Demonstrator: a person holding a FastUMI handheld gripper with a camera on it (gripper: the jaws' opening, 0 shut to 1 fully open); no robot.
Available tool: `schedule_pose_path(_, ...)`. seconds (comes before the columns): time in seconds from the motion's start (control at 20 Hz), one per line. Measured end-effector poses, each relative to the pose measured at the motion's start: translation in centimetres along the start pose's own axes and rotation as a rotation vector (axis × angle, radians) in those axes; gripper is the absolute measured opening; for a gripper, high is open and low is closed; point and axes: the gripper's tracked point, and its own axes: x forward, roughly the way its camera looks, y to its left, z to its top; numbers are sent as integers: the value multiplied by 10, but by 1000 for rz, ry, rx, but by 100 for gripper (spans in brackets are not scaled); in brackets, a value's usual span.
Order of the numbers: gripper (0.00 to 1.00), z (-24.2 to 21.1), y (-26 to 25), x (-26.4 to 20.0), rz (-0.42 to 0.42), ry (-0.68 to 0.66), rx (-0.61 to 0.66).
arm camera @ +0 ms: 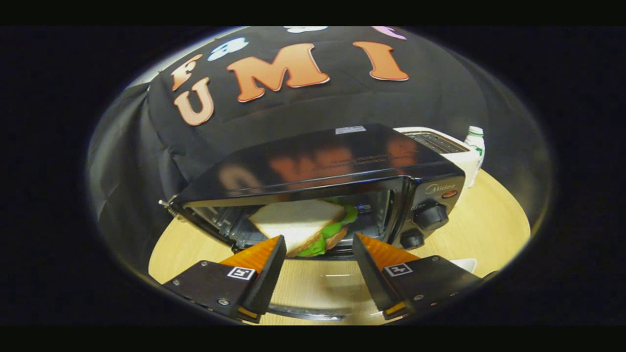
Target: Open the toaster oven, put the food inside, and close the toaster oven door.
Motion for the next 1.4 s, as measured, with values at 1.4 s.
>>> schedule_pose_path(1.4,78,-183,8,-74,63,453,-213)
